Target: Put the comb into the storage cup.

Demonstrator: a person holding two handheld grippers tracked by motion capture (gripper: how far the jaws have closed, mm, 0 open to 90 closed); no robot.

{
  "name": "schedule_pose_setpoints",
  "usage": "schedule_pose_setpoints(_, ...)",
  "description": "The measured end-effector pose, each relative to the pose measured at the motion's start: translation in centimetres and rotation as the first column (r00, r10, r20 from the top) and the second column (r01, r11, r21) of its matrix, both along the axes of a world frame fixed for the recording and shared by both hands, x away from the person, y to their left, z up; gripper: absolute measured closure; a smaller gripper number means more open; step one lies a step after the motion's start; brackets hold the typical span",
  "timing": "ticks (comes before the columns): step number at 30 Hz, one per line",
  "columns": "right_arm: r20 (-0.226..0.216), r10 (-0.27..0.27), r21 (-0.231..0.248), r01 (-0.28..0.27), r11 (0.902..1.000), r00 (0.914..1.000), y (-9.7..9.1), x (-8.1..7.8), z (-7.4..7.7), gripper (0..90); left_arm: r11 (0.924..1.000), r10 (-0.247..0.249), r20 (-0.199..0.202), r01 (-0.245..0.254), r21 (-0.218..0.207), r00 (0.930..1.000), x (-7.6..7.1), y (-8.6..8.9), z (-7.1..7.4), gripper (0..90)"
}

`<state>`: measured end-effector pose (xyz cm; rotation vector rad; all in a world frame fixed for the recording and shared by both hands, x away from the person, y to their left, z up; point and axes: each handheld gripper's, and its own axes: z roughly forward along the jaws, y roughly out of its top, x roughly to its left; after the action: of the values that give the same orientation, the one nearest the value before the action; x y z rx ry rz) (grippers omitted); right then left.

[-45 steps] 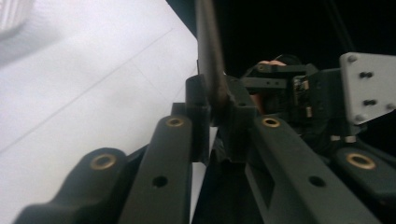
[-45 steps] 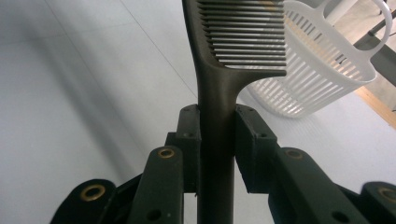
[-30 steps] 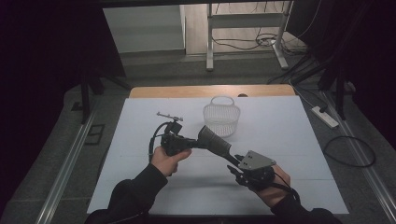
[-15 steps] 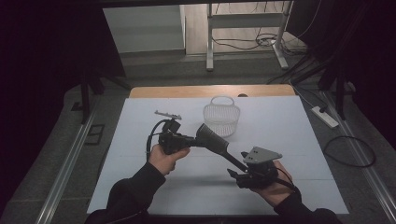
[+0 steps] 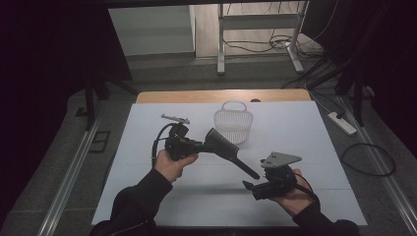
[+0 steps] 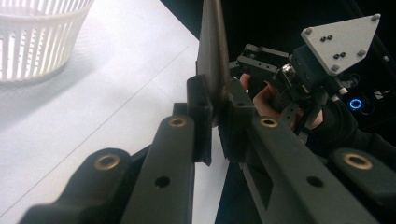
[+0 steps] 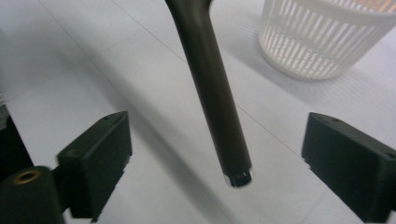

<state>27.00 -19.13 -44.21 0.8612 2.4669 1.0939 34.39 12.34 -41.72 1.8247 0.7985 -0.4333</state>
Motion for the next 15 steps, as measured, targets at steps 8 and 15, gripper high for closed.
schedule_pose_setpoints(8, -0.016, -0.018, 0.012, 0.018, 0.9998, 0.9997, -1.0, 0.4, 0.0, 3.4, 0.9998, 0.020, 0.014, -0.020, 0.007, 0.9997, 0.1, 0.6, 0.5, 83.5)
schedule_pose_setpoints(15, -0.060, -0.020, 0.003, 0.020, 0.9998, 0.9980, -1.7, 0.7, -0.3, 3.1, 0.9993, 0.036, 0.024, -0.036, 0.013, 0.9991, 0.4, 1.0, 0.8, 83.5)
